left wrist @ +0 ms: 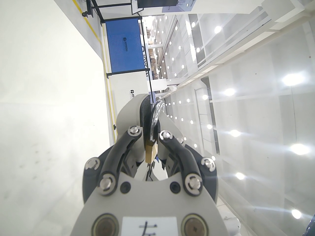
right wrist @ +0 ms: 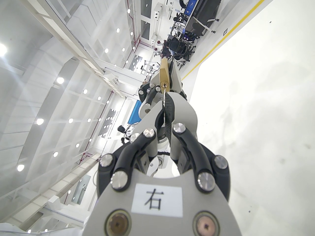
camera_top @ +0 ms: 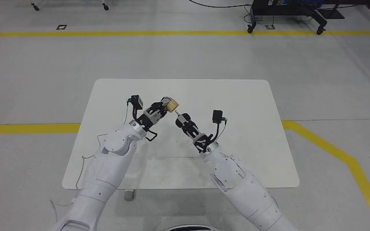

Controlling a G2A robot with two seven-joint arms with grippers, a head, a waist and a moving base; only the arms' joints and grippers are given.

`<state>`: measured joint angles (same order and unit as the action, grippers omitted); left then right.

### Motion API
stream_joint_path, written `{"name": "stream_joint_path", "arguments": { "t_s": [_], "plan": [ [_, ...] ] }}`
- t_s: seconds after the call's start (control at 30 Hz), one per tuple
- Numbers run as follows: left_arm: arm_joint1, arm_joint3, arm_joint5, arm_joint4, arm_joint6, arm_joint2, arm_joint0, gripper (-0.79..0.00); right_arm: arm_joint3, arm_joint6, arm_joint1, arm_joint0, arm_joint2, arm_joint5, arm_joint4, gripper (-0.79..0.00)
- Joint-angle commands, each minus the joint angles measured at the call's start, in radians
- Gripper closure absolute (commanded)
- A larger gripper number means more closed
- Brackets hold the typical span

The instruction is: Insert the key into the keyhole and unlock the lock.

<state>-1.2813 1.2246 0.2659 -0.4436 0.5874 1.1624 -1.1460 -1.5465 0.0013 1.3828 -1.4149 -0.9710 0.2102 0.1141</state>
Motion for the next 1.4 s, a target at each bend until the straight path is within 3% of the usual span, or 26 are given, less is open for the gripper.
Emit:
{"name": "stream_joint_path", "arguments": {
  "t_s": [0.0, 1.37],
  "plan": [
    [0.000, 0.004, 0.001, 0.006, 0.003, 0.001, -0.001, 0.000, 0.000, -0.001, 0.001, -0.001, 0.000, -0.001, 0.002, 0.000],
    [0.001, 0.024, 0.020, 0.052, 0.039, 0.010, -0.018, 0.000, -0.024, 0.027, 0.013, -0.019, -0.023, -0.023, 0.017, 0.000]
  ]
}}
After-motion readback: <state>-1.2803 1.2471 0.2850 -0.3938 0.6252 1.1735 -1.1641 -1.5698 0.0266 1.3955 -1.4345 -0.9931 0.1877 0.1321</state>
